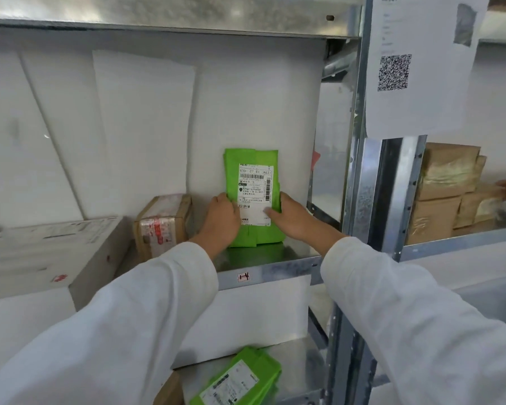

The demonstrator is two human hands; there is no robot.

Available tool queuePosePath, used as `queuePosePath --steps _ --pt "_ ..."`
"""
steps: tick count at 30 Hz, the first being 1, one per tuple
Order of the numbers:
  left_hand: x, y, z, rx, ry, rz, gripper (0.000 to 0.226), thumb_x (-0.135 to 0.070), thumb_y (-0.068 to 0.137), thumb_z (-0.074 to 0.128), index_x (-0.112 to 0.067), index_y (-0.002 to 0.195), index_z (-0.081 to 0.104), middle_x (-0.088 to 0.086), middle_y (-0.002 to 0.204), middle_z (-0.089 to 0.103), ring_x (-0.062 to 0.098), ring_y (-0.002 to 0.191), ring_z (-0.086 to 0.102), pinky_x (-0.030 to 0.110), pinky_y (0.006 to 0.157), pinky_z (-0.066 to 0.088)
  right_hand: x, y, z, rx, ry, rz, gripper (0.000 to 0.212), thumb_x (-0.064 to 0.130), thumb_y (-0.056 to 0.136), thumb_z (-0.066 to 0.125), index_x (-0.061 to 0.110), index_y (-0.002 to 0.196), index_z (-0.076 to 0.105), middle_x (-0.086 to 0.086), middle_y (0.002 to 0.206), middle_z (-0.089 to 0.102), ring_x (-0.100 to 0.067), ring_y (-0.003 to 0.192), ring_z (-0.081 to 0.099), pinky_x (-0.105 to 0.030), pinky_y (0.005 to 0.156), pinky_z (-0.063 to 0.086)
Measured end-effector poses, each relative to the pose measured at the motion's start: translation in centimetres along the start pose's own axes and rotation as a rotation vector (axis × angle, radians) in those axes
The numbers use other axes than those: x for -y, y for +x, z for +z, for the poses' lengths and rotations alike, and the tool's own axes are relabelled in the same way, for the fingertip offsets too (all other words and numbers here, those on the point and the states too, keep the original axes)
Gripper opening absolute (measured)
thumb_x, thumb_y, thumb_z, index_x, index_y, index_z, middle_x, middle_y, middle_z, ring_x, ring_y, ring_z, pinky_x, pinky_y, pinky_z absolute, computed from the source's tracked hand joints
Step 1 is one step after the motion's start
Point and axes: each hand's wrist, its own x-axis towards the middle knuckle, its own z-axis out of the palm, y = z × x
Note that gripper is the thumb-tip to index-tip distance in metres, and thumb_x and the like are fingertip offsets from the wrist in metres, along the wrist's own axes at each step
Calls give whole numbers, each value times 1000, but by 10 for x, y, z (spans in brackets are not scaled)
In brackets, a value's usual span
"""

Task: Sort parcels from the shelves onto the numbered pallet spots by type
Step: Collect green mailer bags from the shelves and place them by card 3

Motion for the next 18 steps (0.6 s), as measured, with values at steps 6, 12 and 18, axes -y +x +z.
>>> queuePosePath --steps 6,12,18 --pt "-2 -6 10 -42 -207 -71 30 -12 104 32 2 97 58 17 92 60 20 71 52 20 54 34 -12 10 12 -79 174 6 36 22 103 39 5 135 42 -11 136 53 -24 115 54 -23 83 38" --pt "-2 -21 0 -131 -349 4 27 -11 101 44 2 92 67 6 76 62 3 56 45 9 46 34 -17 5 15 -108 281 -51 32 21 102 44 12 130 53 -11 128 57 -24 116 55 -23 91 41" --pt "-11 -41 -25 -224 -389 30 22 -13 98 48 -9 92 69 -6 68 61 5 61 47 16 54 36 -5 -13 5 -165 312 -195 34 27 97 48 28 130 55 -12 118 60 -22 106 60 -41 99 47"
